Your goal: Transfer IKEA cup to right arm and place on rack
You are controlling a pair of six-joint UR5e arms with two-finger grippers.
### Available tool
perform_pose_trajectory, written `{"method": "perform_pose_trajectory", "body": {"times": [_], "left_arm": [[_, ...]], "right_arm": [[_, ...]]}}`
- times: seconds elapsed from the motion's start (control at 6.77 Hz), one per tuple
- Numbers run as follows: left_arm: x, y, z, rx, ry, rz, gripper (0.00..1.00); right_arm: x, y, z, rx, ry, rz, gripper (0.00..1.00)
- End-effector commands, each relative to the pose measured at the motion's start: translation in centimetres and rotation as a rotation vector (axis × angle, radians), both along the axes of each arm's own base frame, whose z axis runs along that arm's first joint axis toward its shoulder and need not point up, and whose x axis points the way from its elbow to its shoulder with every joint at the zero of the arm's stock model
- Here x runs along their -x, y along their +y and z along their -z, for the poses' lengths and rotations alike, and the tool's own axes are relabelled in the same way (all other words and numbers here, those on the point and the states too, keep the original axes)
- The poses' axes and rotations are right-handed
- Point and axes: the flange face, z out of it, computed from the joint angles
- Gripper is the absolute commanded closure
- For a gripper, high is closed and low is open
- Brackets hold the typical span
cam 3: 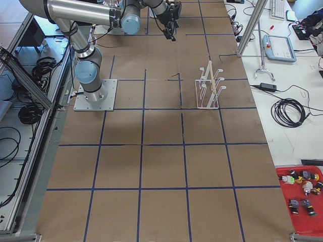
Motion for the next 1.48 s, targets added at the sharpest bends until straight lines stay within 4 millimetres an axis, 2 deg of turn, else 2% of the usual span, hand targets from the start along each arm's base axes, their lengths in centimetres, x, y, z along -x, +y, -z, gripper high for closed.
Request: {"method": "perform_pose_trajectory", "body": {"times": [0.0, 0.15, 0.44, 0.59, 0.74, 0.89, 1.03, 1.18, 1.33], "left_arm": [[0.8, 0.5, 4.0, 0.027, -0.012, -0.006, 0.00], [1.4, 1.1, 5.9, 0.051, -0.024, -0.003, 0.00], [1.9, 1.8, 8.4, 0.049, -0.022, -0.010, 0.00], [2.1, 1.2, 10.1, 0.039, -0.017, -0.003, 0.00], [2.2, 1.0, 11.4, 0.032, -0.017, 0.002, 0.00], [2.5, 1.7, 12.2, 0.011, -0.013, 0.002, 0.00], [2.8, 2.6, 13.2, -0.012, -0.007, 0.002, 0.00], [2.7, 2.7, 13.4, -0.015, -0.006, 0.002, 0.00], [2.6, 2.7, 13.5, -0.018, -0.006, 0.002, 0.00]], "right_arm": [[-1.8, 0.2, -0.7, 0.038, -0.239, 0.011, 0.00], [-2.7, 0.5, -0.4, 0.008, -0.332, -0.034, 0.00], [-3.3, 1.4, 1.5, -0.087, -0.478, 0.073, 0.00], [-3.4, 1.7, 2.5, -0.094, -0.487, 0.086, 0.00], [-3.4, 2.3, 4.4, -0.141, -0.508, 0.131, 0.00], [-3.6, 2.8, 5.3, -0.151, -0.527, 0.117, 0.00], [-4.3, 3.1, 4.2, -0.077, -0.597, 0.047, 0.00], [-4.3, 3.8, 5.9, -0.106, -0.606, 0.066, 0.00], [-4.3, 4.2, 6.2, -0.061, -0.612, 0.053, 0.00]]}}
